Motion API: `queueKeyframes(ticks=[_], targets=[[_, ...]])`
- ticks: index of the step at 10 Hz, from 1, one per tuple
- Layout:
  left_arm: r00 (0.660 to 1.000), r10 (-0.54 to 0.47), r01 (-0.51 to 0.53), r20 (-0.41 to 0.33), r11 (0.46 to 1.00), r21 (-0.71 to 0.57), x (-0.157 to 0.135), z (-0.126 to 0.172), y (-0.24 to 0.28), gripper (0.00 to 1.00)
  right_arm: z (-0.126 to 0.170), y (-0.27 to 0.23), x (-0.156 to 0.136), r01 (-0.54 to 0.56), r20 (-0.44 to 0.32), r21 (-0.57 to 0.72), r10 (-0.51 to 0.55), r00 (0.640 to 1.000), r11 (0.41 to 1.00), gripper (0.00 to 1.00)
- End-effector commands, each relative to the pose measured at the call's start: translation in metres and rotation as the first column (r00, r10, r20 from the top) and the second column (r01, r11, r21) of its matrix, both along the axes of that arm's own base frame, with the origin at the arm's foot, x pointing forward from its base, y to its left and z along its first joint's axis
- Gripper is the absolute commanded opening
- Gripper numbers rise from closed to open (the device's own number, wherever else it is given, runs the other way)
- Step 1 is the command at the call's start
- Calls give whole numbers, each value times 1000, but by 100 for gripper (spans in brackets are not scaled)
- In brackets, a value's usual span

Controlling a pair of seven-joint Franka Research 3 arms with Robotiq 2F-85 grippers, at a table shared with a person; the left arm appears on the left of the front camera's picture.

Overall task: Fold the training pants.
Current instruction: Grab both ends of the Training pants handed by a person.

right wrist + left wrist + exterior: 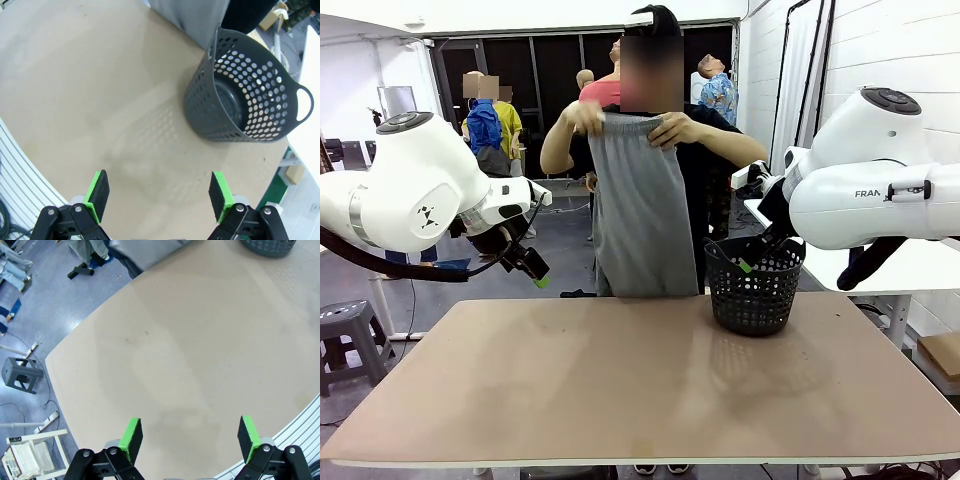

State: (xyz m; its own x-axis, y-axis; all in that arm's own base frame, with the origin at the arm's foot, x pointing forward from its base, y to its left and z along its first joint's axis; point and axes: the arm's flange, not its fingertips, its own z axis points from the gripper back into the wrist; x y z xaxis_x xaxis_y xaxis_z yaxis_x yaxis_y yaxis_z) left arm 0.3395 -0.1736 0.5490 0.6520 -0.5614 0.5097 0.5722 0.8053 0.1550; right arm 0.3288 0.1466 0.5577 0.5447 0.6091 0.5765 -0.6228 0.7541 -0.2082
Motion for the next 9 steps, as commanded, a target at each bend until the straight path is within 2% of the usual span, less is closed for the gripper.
queueKeyframes(ticks=[1, 9], targets=[[1000, -10, 10, -2, 1000, 0, 1, -1, 0, 100, -1, 0, 0, -7, -4, 5, 7, 1000, 1000, 100], [1000, -10, 10, -2, 1000, 0, 1, -1, 0, 100, -1, 0, 0, -7, -4, 5, 7, 1000, 1000, 100]])
